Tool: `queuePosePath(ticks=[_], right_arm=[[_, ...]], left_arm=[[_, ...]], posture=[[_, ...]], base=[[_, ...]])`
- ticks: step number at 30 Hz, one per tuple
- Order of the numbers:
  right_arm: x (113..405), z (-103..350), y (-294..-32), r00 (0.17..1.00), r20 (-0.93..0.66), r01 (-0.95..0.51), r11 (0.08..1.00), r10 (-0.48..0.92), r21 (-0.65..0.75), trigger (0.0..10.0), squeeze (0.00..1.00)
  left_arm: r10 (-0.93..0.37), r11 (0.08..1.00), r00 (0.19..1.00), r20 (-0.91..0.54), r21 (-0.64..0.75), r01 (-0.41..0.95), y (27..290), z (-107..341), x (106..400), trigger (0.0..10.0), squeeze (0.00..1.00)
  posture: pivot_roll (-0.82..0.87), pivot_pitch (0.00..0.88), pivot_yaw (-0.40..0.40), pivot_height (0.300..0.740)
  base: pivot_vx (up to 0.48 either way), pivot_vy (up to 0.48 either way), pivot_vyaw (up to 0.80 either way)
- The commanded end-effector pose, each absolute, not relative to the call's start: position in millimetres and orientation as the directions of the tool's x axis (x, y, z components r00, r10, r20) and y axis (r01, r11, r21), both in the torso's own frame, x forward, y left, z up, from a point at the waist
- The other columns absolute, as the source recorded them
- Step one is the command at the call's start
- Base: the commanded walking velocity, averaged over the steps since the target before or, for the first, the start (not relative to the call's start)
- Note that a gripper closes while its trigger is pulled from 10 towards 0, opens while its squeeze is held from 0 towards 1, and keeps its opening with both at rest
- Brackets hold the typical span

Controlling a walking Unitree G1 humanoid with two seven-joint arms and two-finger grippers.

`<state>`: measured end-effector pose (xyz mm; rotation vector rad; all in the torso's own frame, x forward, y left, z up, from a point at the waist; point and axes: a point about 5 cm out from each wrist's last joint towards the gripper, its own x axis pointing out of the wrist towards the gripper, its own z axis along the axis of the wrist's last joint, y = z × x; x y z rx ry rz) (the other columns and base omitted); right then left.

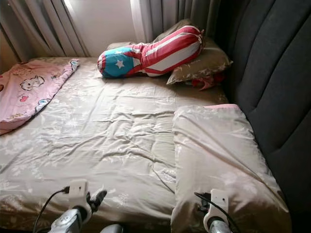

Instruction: Clean up the room

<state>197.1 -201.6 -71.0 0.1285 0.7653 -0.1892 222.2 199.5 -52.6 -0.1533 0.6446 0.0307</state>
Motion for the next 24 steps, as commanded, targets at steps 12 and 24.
queuePosePath(ticks=[12, 24], right_arm=[[152.5, -93.9, -204.3, 0.552, -0.828, 0.233, 0.972, -0.104, 0.033, 10.0, 0.0], [144.6, -98.3, -199.4, 0.513, -0.854, 0.228, 0.973, -0.091, 0.034, 10.0, 1.0]], left_arm=[[0.038, 0.986, 0.683, -0.73, -0.084, -0.145, 211.7, -78.3, 177.1, 10.0, 0.0], [0.04, 0.987, 0.607, -0.794, -0.065, -0.15, 213.8, -89.4, 154.0, 10.0, 0.0]], posture=[[-0.01, 0.0, -0.015, 0.74], [-0.04, 0.0, -0.02, 0.74]], base=[[0.0, 0.0, 0.0], [0.0, 0.0, 0.0]])
